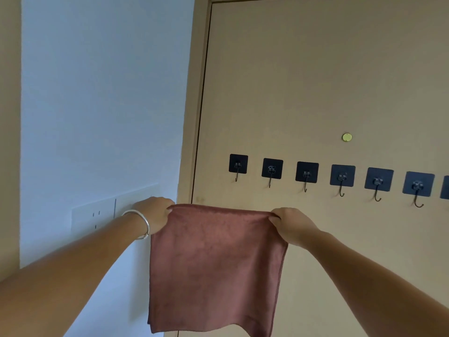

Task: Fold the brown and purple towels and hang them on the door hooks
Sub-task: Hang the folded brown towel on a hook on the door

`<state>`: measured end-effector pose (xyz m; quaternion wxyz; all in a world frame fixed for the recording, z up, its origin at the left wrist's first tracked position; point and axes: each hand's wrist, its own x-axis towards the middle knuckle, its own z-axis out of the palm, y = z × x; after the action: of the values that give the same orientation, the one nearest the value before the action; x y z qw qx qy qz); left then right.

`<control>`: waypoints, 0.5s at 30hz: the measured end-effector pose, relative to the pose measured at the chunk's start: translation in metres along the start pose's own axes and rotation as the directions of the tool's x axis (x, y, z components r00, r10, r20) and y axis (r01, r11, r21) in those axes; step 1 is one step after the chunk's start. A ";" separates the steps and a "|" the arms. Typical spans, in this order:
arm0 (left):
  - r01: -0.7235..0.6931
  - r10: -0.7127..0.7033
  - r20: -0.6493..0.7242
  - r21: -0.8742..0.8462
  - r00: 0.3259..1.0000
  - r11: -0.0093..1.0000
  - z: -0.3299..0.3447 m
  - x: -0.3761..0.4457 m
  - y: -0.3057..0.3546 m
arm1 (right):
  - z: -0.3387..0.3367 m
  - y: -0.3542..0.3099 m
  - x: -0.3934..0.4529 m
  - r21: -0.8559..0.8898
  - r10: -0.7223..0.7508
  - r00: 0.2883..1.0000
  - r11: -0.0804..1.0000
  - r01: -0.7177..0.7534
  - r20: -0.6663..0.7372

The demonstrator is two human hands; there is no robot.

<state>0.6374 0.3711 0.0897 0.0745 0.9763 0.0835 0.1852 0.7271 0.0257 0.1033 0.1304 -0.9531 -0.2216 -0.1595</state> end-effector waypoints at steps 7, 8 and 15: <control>-0.043 -0.003 -0.271 -0.163 0.963 0.986 0.008 0.059 0.014 | 0.004 0.011 0.074 0.045 -0.097 0.979 0.993 0.107 -0.180; -0.067 0.011 -0.317 -0.167 0.948 0.984 0.009 0.064 0.018 | 0.005 0.011 0.081 0.040 -0.119 0.970 0.991 0.130 -0.212; -0.310 0.194 -0.413 -0.235 0.890 0.921 0.013 0.108 0.026 | -0.001 0.014 0.115 -0.109 -0.325 0.878 0.946 0.306 -0.352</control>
<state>0.7450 0.3649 0.1197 0.1764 0.9017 -0.0609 0.3901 0.8312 0.0569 0.1438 0.1175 -0.8609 -0.3415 -0.3584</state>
